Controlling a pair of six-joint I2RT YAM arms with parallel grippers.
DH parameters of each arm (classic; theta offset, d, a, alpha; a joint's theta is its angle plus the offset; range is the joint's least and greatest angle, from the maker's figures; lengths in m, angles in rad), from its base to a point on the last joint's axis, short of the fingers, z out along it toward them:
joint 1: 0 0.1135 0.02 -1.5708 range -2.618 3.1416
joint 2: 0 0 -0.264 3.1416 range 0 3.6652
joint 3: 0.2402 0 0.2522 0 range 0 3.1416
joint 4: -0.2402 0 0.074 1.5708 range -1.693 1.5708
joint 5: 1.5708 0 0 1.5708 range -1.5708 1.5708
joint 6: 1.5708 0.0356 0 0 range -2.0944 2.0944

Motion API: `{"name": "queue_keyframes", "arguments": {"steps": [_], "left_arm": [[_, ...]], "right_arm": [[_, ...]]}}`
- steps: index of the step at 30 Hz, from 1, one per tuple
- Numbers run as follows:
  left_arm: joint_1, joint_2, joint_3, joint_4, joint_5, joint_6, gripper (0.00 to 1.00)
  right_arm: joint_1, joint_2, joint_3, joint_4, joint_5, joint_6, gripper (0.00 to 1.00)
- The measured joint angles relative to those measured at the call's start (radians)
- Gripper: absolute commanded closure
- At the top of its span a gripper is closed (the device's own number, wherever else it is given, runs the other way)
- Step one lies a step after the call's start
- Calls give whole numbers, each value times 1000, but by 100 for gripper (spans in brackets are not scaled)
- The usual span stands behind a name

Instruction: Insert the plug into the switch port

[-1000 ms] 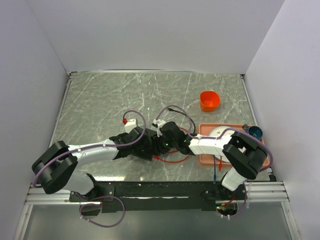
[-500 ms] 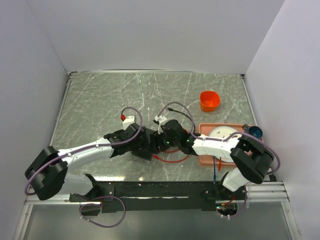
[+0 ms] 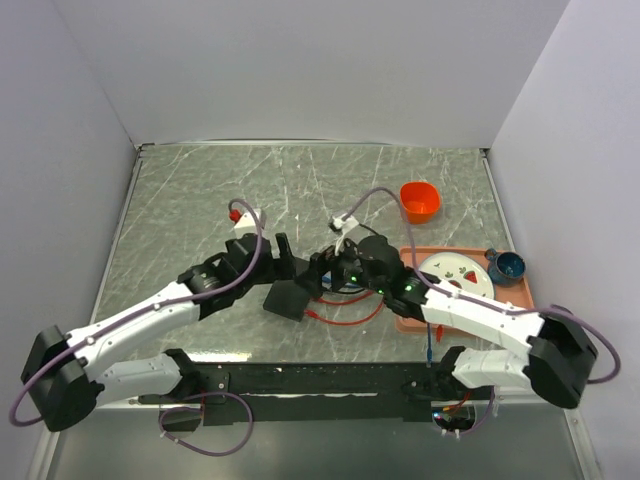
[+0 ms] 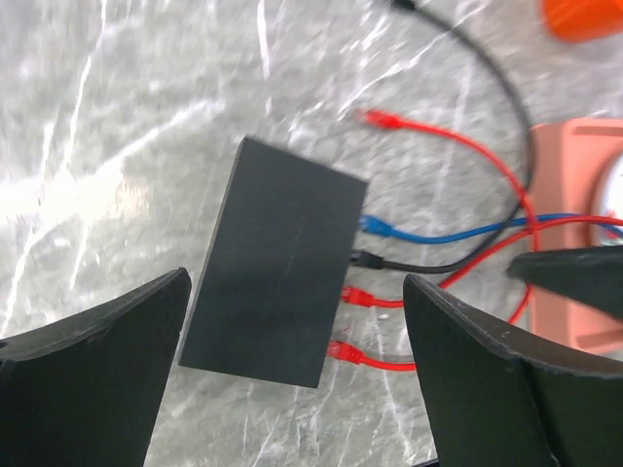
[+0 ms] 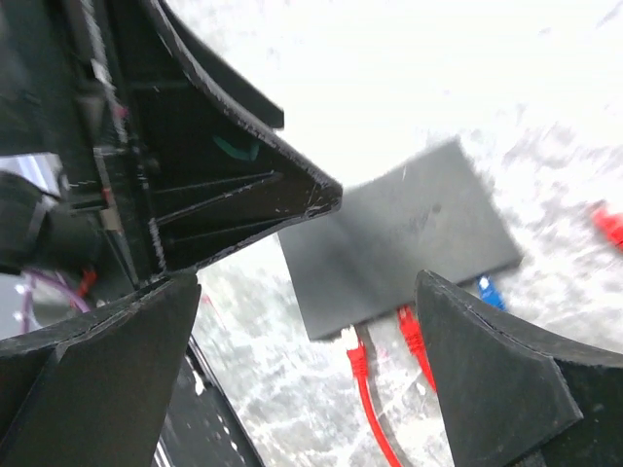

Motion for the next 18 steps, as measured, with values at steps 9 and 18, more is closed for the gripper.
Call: {"name": "queue_keyframes", "arguments": {"steps": [9,18], "left_arm": [[-1,-160,0,89,-5,114,3],[-1,-64,28,93,-11,147,3]], "right_arm": [[0,-262,-37,-36,142,-35,1],[0,-407,-76,-130,289,-77,1]]}}
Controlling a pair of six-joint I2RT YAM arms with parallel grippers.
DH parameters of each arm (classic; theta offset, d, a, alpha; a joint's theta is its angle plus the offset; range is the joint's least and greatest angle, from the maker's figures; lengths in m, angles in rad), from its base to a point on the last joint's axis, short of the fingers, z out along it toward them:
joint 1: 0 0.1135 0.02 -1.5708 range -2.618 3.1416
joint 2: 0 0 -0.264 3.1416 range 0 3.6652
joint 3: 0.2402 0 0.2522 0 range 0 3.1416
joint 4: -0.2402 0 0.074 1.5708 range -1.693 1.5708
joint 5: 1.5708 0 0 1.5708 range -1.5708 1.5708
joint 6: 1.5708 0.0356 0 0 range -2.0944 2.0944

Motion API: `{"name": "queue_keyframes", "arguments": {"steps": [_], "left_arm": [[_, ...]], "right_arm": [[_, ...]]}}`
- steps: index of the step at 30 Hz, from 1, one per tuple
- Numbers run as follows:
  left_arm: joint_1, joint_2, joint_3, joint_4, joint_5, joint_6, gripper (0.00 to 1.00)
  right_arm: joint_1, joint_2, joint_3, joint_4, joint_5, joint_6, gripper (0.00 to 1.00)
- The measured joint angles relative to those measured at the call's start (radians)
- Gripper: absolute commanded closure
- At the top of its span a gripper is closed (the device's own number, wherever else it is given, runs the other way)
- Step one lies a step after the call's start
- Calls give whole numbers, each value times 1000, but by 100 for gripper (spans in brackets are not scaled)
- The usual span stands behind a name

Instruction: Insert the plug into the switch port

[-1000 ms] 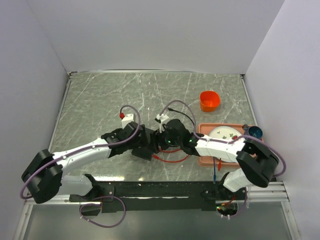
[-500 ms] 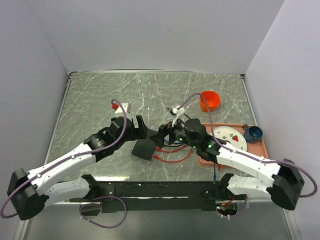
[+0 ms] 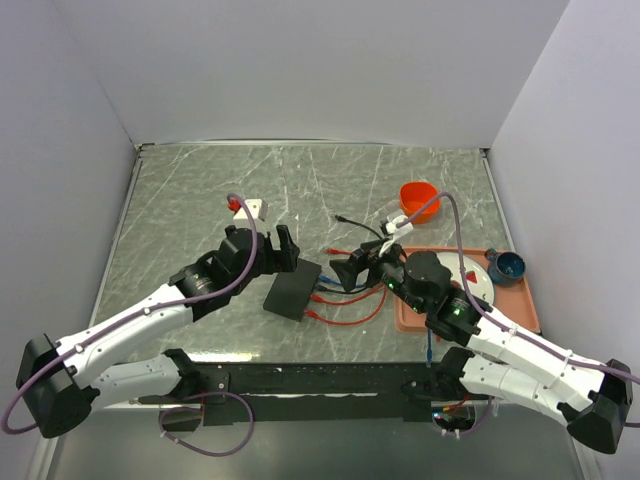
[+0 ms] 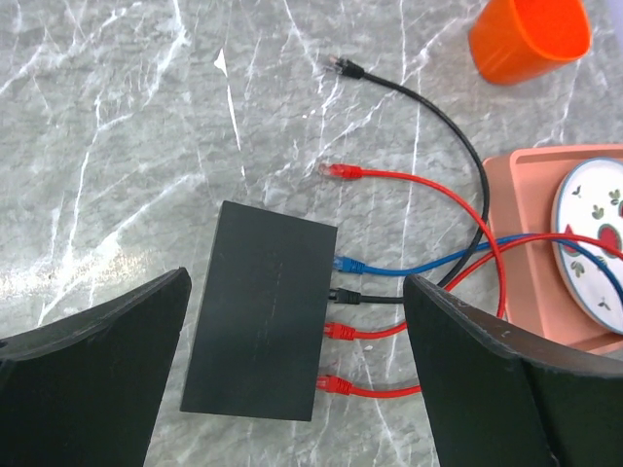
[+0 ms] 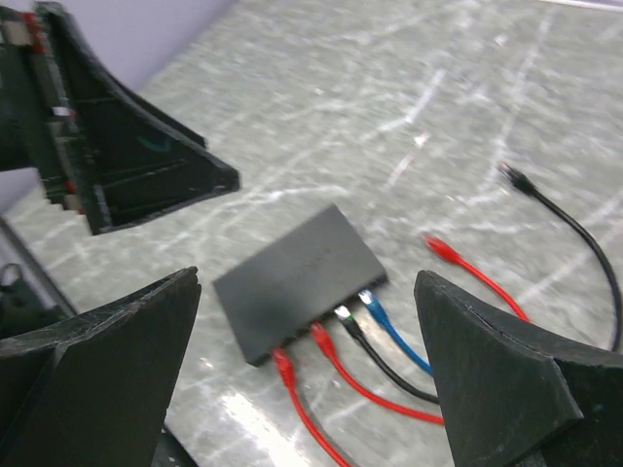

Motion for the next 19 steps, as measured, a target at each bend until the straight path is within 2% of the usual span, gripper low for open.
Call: {"name": "queue_keyframes", "arguments": {"steps": [13,19], "left_arm": [[0,5,-3,24,5,13,3],[0,-48,-23,44,-3,27,3]], "right_arm": [[0,-37,-32,-53,92,-16,1],[0,-76,-50,-44,148,-42,1]]}}
